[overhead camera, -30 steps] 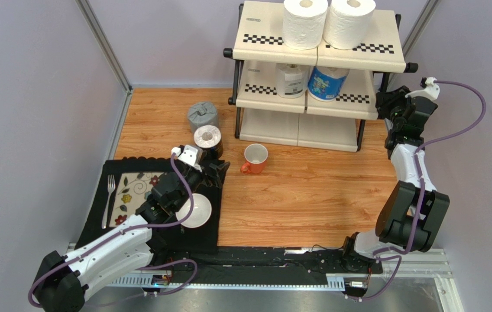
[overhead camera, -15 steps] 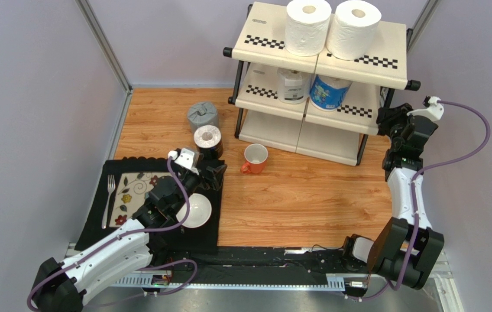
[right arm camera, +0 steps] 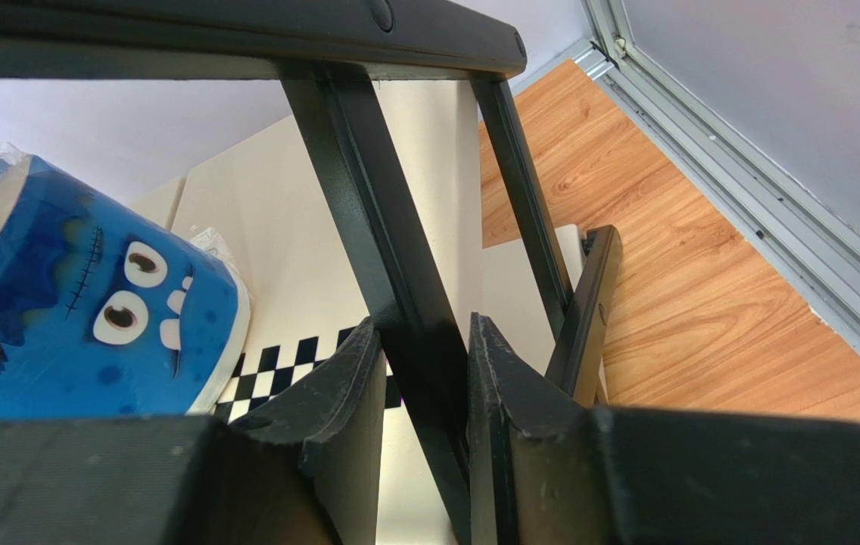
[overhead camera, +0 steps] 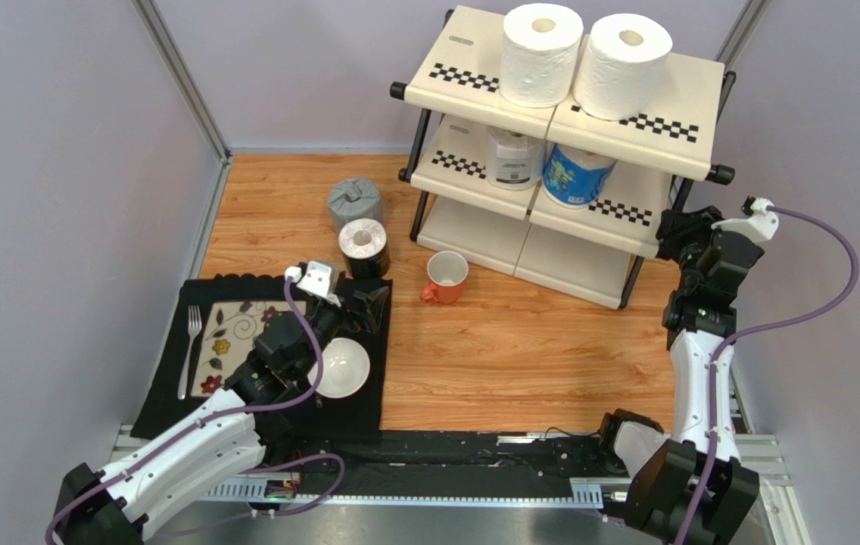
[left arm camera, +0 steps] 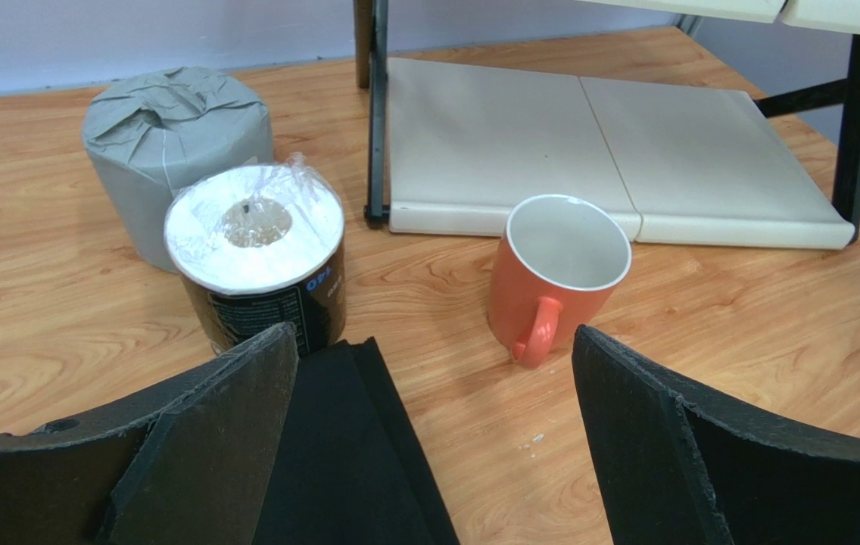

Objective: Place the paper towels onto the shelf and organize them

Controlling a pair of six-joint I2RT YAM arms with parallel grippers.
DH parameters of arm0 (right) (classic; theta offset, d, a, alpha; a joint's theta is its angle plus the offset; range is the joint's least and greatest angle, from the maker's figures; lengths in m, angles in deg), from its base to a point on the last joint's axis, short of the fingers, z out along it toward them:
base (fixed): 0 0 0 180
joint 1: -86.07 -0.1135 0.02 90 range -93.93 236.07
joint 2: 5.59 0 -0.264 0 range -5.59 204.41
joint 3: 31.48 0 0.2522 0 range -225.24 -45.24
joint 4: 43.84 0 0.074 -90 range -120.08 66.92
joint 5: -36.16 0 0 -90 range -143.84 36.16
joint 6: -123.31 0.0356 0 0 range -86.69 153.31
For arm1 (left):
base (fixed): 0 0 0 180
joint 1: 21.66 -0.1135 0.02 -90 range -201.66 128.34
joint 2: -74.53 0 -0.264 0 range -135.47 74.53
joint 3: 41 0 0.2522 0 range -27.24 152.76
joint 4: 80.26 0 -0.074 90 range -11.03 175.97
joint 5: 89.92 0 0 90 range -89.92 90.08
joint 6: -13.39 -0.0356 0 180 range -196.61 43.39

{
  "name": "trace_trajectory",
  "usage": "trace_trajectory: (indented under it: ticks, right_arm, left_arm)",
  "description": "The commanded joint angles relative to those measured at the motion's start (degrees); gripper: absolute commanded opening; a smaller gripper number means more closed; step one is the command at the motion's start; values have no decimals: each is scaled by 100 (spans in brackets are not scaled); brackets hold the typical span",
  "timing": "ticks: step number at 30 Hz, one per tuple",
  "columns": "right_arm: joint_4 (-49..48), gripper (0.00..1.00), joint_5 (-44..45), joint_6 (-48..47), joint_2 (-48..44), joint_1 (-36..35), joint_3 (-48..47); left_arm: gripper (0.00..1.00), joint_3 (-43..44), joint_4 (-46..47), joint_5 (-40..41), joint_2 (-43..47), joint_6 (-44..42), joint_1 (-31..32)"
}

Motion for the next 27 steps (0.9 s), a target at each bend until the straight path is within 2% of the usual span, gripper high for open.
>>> trace_trajectory:
  ticks: [1, 8, 11, 12, 15, 18, 27]
  right_arm:
    - [-203, 7, 89, 795, -354, 57, -1]
    - [114, 9, 300, 742, -776, 48, 60]
    - [211, 25, 379, 725, -978, 48, 60]
    - [246, 39, 362, 716, -1030, 48, 52]
    - [307, 62, 318, 716, -1268, 48, 60]
    - [395, 71, 265, 681, -1540, 48, 78]
    - [806, 72, -77, 962, -2384, 30, 456]
  left_arm:
    - [99, 8, -172, 217, 127, 79, -15]
    - [99, 8, -356, 498, 207, 176, -15]
    - [99, 52, -444, 621, 215, 203, -15]
    - [99, 61, -471, 657, 215, 211, -15]
    - [99, 210, -646, 789, 163, 194, -15]
    - [99, 421, -901, 877, 31, 150, -15]
    - [99, 1045, -1464, 1228, -408, 123, -76]
